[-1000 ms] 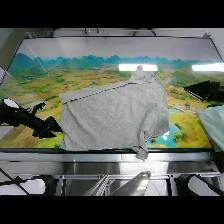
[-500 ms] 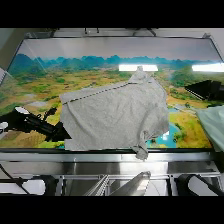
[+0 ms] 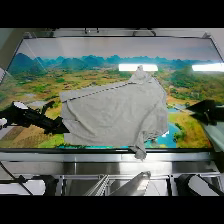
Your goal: Fold the shirts.
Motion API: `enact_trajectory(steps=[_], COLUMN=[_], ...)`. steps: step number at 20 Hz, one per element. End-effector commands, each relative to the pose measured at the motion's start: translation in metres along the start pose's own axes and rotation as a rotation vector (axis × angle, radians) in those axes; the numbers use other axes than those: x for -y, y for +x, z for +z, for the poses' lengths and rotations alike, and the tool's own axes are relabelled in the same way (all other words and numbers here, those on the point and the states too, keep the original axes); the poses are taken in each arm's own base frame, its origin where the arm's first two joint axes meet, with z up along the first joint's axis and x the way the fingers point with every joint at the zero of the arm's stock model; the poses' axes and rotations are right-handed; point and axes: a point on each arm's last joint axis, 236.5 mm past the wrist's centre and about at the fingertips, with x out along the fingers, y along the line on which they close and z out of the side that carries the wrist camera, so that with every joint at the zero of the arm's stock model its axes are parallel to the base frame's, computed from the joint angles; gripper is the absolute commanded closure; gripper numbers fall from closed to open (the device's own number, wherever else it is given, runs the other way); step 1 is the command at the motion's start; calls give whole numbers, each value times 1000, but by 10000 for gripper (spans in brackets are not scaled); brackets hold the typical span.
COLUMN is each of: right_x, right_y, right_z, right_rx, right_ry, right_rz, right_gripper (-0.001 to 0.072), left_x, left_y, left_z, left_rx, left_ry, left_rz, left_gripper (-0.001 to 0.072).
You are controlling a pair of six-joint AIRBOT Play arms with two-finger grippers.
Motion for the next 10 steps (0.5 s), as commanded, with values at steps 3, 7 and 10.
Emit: enact_trajectory(steps=[3,7,10], right_x=[52,28,13], right_y=[59,94,118], right_z=[-75,-98,-111], right_rx=[-126,-207,-258], right_ry=[190,141,121], right_rz=[-48,6,22], right_gripper=[187,252,253], left_x=[17,13,12], left_y=[-18,-10,-9], left_z=[10,1,0], left_rx=[23,0,1], left_ry=[34,19,17], left_rz=[-17,-22,-21], left_gripper=[684,684,683])
